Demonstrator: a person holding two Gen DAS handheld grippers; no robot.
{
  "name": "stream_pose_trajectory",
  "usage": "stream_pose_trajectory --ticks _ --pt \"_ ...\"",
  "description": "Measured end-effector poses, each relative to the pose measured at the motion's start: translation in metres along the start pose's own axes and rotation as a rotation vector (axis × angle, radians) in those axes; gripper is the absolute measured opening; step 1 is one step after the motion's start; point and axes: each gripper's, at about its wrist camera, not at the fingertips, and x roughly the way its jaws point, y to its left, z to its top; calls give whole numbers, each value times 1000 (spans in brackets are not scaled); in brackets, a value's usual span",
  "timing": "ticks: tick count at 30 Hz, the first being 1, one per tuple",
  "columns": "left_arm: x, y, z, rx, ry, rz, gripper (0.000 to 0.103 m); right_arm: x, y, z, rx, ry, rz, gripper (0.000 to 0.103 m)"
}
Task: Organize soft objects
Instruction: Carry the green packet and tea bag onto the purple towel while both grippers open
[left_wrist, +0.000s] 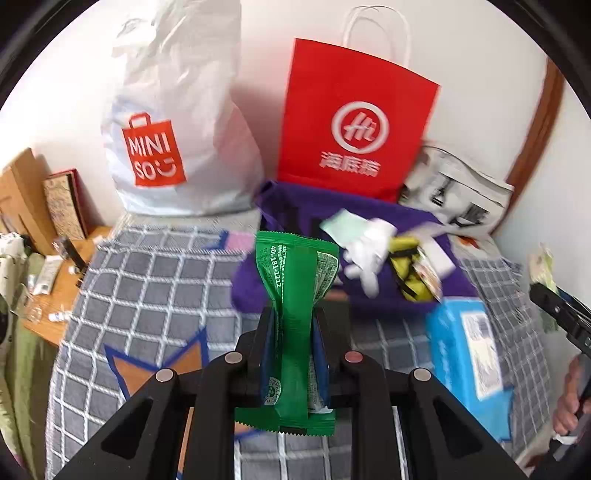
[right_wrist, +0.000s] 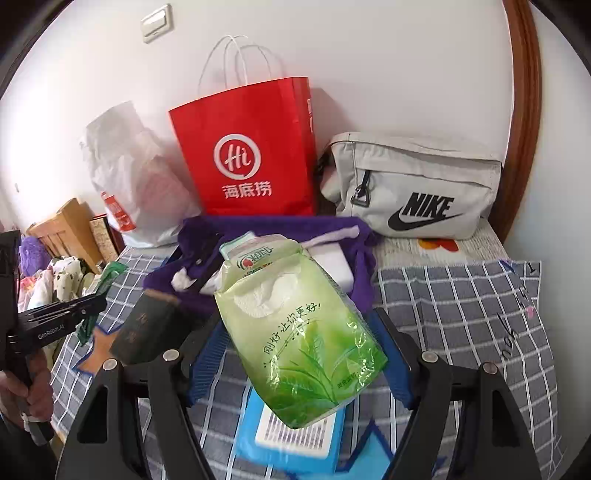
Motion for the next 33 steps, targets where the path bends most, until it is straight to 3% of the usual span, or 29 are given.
stream_pose_trajectory --ticks 7,16,21,33 --pt "30 -15 26 30 -16 130 19 37 -10 18 7 16 19 75" --pt "72 -29 46 38 -16 206 19 80 -22 32 46 55 65 75" --pt "91 -32 54 24 -5 207 19 101 -18 41 27 69 70 75" --pt "140 -37 64 -1 113 139 19 149 -14 43 3 155 75 75"
